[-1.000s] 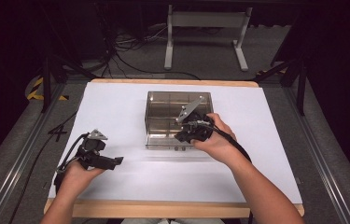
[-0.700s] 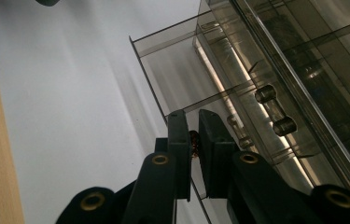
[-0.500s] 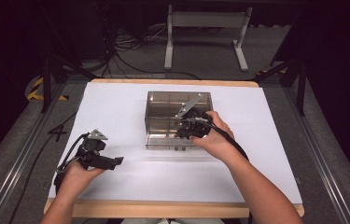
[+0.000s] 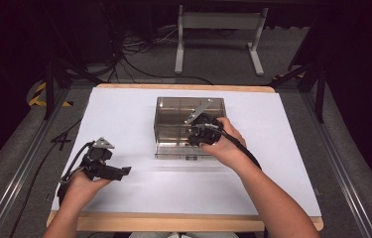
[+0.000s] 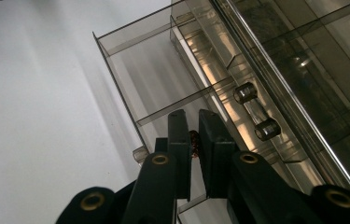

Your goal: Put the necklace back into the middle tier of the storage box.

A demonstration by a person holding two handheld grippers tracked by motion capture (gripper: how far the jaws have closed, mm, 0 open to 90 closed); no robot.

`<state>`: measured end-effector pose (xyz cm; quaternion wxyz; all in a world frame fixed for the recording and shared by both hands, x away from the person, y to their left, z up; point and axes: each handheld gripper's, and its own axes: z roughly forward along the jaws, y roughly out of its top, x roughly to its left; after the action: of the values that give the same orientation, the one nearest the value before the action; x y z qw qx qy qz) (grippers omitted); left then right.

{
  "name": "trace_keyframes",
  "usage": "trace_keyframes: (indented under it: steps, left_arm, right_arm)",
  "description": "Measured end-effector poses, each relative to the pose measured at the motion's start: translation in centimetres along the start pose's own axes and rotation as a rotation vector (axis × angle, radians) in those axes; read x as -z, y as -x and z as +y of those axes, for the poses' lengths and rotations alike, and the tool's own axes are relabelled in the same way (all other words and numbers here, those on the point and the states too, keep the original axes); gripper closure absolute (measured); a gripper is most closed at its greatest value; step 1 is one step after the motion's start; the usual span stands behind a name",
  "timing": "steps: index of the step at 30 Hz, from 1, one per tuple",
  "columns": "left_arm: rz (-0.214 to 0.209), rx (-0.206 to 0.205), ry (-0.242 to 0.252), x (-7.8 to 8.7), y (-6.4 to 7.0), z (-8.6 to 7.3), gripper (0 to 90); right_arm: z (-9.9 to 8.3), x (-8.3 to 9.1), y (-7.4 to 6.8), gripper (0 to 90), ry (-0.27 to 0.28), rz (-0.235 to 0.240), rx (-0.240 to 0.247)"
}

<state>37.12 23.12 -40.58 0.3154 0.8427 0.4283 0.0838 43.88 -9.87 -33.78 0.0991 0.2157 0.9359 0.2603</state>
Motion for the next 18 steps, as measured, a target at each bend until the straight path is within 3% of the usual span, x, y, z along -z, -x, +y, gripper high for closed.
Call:
trace_keyframes:
  steps: [18]
  left_arm:
    - [-0.001, -0.001, -0.001, 0.0, 0.0, 0.0, 9.8]
  right_arm:
    - [-0.5, -2.0, 0.5, 84.0, -0.040, 0.002, -0.016]
